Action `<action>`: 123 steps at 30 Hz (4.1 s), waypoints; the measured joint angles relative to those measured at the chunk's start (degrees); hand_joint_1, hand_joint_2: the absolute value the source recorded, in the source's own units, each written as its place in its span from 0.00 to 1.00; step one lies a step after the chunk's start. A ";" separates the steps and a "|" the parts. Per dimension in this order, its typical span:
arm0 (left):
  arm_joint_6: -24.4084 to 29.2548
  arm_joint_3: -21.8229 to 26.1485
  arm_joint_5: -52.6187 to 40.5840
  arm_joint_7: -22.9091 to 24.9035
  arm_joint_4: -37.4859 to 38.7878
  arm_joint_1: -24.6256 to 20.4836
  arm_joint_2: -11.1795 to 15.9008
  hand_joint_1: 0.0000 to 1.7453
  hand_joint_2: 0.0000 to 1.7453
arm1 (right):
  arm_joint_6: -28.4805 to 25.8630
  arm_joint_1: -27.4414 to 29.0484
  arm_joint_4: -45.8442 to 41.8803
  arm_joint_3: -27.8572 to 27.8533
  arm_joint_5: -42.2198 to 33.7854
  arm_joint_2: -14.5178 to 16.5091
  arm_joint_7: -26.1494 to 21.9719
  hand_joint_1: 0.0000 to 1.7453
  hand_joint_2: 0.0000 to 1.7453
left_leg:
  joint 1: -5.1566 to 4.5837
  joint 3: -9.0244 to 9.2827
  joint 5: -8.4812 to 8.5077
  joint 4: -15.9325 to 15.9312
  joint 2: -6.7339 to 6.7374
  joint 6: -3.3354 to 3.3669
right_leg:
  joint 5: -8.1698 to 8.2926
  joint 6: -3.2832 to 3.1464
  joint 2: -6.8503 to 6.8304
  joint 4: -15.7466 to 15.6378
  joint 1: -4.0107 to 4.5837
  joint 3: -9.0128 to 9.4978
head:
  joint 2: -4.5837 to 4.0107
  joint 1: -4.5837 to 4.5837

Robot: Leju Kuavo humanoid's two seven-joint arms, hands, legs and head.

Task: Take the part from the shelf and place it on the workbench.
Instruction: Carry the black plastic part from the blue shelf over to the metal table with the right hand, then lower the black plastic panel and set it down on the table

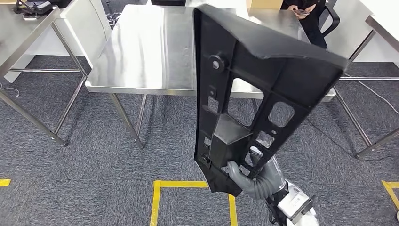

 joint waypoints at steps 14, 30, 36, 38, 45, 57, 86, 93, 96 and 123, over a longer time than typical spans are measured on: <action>-0.15 -0.03 -0.68 -0.12 -0.01 -0.18 -0.15 0.00 1.00 | -0.30 0.75 -0.09 -0.11 0.16 -0.15 0.12 1.00 1.00 | -0.96 6.26 -4.43 -0.94 -0.87 0.75 | 4.45 -1.97 -0.16 0.59 1.61 -7.61 | 0.00 0.00; -0.08 -0.01 -0.60 -0.27 -0.07 -0.06 -0.07 0.00 1.00 | -0.33 0.40 -0.21 -0.09 0.15 0.10 0.11 1.00 1.00 | 0.32 -3.72 2.68 -0.06 0.25 -0.30 | -1.93 -0.55 0.65 -1.11 0.57 3.42 | 0.00 -0.31; 0.01 -0.01 -0.43 -0.29 -0.13 -0.19 -0.10 0.00 1.00 | -0.33 0.00 -0.17 -0.05 0.13 0.10 0.13 1.00 1.00 | 0.37 0.12 0.77 -0.68 -0.26 1.46 | -5.76 -0.60 0.46 14.82 0.29 -7.05 | 0.00 -0.03; 0.01 -0.01 -0.42 -0.30 -0.13 -0.11 -0.12 0.00 1.00 | -0.33 0.02 -0.12 -0.04 0.14 0.08 0.14 1.00 1.00 | 0.35 1.55 -0.54 -0.68 -0.54 1.42 | -7.64 -0.50 0.45 14.63 0.26 -9.69 | 0.00 -0.02; 0.02 0.00 -0.42 -0.29 -0.20 -0.15 -0.15 0.00 1.00 | -0.33 -0.14 0.20 -0.01 0.15 0.08 0.17 1.00 1.00 | 0.06 7.01 -4.84 -0.36 -0.67 -0.52 | 3.89 -0.58 -0.49 1.04 0.61 -6.24 | 0.00 0.01; 0.12 -0.01 -0.36 -0.30 -0.23 0.00 -0.18 0.00 1.00 | -0.02 -0.62 0.35 0.08 0.14 0.25 0.16 1.00 1.00 | -0.36 -6.21 -0.31 4.29 -0.24 -0.33 | -2.74 -2.64 0.78 0.39 0.42 1.71 | 0.00 -0.30; 2.49 -2.66 -5.24 4.56 -0.31 -2.82 -1.60 0.00 1.00 | -8.40 -43.38 36.74 25.55 36.89 13.84 24.89 1.00 1.00 | 0.09 -4.77 -1.83 7.93 -0.23 -1.55 | 2.63 -2.94 0.72 1.47 0.30 -5.15 | 0.00 -0.22; 1.65 -3.74 -5.70 4.85 -0.24 -3.41 -2.10 0.00 1.00 | -11.46 -54.54 60.18 34.69 51.24 19.46 32.07 1.00 1.00 | -0.53 -2.42 1.67 0.17 -0.28 -0.45 | 1.53 -2.17 0.28 0.85 1.14 -4.12 | 0.00 -0.23; 1.04 -4.40 -5.82 4.86 -0.24 -3.52 -2.36 0.00 1.00 | -9.52 -57.60 69.98 37.43 55.52 20.59 35.20 1.00 1.00 | -0.53 -2.44 1.59 0.14 -0.59 -0.36 | 1.55 -2.16 0.02 0.12 1.15 -3.67 | 0.00 -0.19; -1.19 -7.71 -6.69 6.15 -0.28 -4.59 -1.85 0.00 0.00 | 7.37 -62.70 93.26 42.11 58.05 16.56 40.78 0.00 0.00 | -0.47 -2.07 1.51 0.02 -0.38 0.13 | 1.93 -1.57 0.09 -0.58 1.20 -3.20 | 0.00 -0.22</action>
